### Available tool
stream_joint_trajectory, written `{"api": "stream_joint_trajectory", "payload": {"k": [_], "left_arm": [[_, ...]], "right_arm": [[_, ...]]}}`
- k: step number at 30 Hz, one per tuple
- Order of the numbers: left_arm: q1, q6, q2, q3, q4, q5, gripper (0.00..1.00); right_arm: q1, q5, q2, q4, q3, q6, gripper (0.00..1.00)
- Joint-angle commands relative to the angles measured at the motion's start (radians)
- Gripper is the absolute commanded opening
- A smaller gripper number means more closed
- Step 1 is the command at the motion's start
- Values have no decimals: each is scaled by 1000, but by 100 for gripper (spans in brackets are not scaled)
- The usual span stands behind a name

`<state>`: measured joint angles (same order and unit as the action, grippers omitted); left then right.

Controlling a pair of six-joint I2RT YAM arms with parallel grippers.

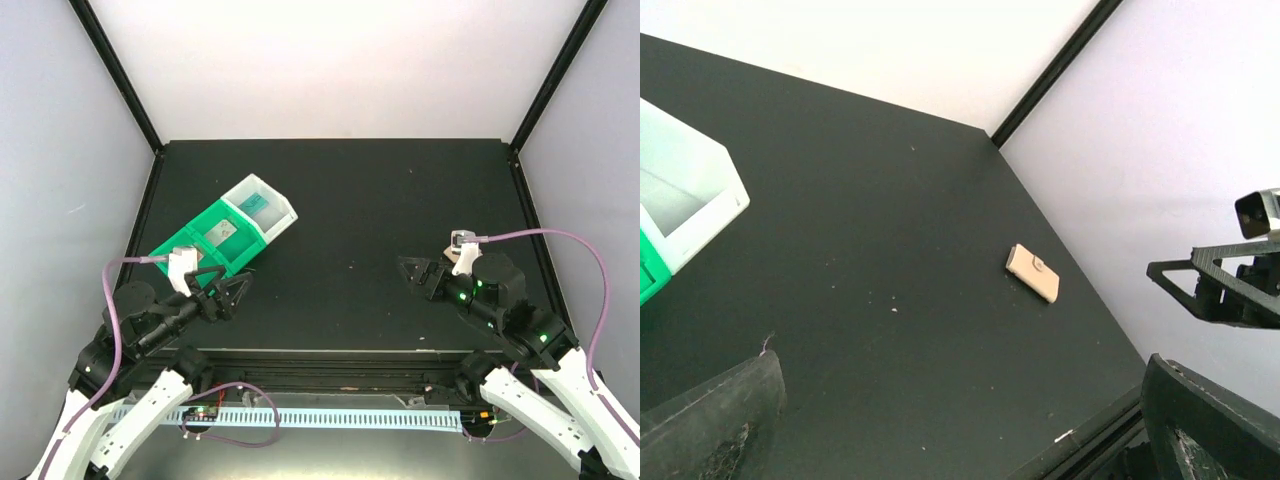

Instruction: Take the credit cards out of the card holder

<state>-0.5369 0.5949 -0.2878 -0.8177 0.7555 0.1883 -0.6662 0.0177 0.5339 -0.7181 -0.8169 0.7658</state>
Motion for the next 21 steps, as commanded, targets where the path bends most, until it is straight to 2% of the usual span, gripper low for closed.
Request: {"api": "stream_joint_trajectory", "payload": {"k": [1, 15, 21], "left_arm": [[7, -26, -11, -39, -6, 24, 99], [7, -23, -54, 23, 22, 56, 99], [7, -19, -106, 45, 19, 93, 99]], "right_arm": [[4, -15, 4, 11, -8, 13, 100], [4, -181, 127, -3, -2, -66, 100], [7, -390, 226, -67, 4, -105, 95]]}}
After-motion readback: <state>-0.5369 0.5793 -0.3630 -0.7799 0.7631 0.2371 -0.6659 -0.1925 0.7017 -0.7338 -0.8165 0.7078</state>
